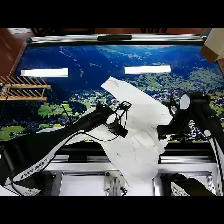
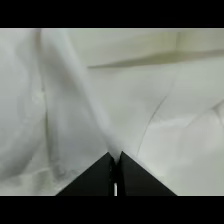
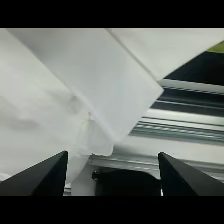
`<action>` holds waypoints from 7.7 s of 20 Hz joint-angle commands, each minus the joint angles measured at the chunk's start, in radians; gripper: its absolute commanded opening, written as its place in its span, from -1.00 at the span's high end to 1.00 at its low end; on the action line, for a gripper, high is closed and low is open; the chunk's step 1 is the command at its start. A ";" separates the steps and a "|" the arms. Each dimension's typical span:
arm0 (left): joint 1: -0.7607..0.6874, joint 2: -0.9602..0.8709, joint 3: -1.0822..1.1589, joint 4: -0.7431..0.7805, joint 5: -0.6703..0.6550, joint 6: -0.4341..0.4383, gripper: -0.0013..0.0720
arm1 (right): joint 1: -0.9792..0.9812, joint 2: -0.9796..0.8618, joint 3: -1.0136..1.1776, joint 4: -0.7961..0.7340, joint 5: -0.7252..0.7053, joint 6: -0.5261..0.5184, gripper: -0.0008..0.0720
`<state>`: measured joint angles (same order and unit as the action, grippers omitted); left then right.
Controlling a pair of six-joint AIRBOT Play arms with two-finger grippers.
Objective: Fold the shirts.
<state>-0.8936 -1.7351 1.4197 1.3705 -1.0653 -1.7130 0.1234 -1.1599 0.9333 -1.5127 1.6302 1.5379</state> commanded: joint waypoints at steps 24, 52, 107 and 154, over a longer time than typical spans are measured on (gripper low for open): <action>0.087 0.465 0.750 0.216 0.171 -0.047 0.85 | 0.153 0.350 0.988 -0.152 -0.356 -0.019 0.80; 0.165 0.494 -0.208 0.229 -0.062 -0.230 -0.75 | 0.280 -0.208 0.495 0.068 0.036 0.082 0.80; 1.573 -0.048 -0.020 0.409 0.043 0.549 0.11 | 0.280 -0.208 0.495 0.124 0.158 0.328 0.80; -0.039 0.747 -0.125 0.028 -0.695 0.485 0.86 | 0.046 0.032 0.651 -0.310 0.109 0.105 0.80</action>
<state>-0.8448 -0.9924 1.3323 1.3987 -1.7958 -1.2266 0.1738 -1.1305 1.5829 -1.8217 1.7676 1.6627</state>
